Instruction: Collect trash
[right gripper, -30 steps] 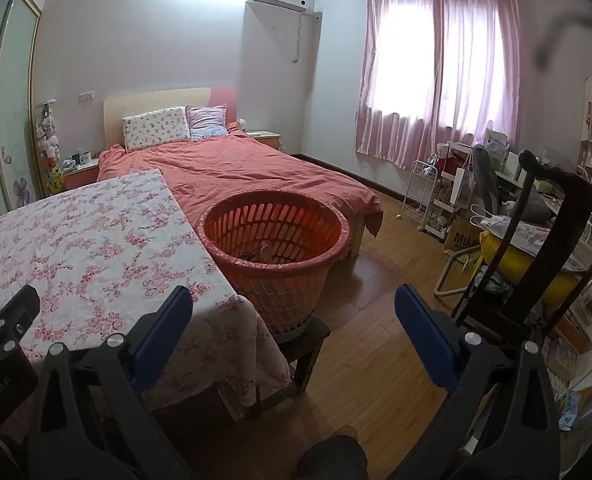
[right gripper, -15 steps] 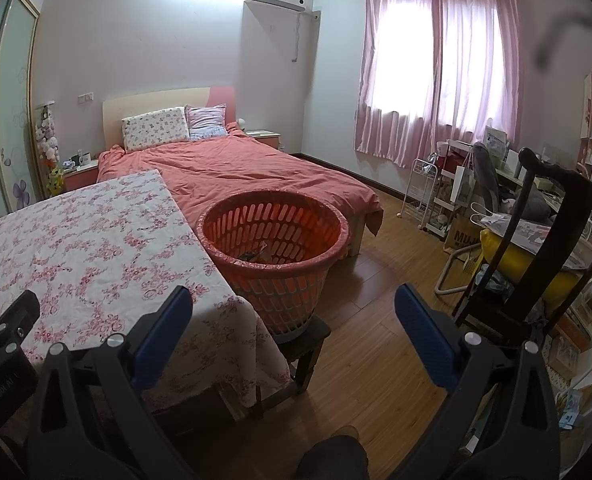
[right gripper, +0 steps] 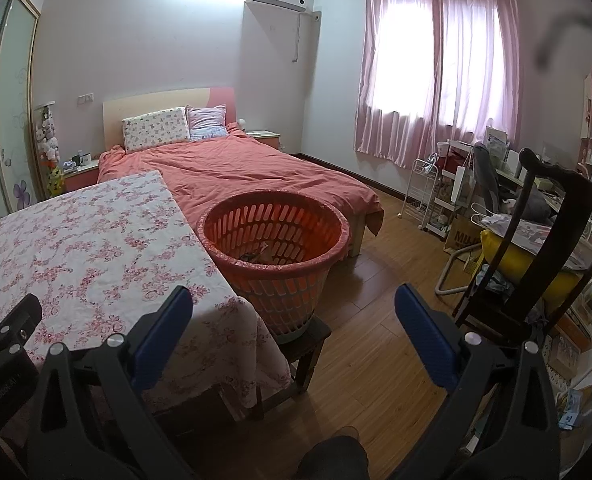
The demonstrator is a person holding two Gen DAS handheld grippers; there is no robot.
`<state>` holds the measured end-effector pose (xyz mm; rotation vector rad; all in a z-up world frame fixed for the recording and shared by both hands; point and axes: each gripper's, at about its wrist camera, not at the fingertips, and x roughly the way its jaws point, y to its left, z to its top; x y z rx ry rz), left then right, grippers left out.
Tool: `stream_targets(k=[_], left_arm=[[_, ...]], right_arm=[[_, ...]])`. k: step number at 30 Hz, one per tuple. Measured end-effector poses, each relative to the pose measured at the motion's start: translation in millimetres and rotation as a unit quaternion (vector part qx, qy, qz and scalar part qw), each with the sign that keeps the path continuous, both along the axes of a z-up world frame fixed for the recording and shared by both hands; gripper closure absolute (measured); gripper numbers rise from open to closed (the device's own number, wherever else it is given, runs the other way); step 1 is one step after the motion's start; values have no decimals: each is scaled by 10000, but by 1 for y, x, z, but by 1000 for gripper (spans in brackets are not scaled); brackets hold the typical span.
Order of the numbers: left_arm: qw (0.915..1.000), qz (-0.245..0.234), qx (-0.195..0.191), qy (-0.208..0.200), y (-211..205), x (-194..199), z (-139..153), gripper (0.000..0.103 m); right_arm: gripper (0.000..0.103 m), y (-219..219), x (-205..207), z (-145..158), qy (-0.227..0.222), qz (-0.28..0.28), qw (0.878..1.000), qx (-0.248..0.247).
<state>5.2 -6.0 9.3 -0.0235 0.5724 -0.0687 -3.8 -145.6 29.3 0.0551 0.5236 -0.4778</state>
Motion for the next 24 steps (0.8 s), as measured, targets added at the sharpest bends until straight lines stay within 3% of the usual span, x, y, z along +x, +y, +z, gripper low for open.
stream_targets(k=[24], left_arm=[[10000, 11, -12, -11, 2, 0, 1, 3]], right_arm=[[4, 0, 1, -1, 4, 21, 10000, 12]])
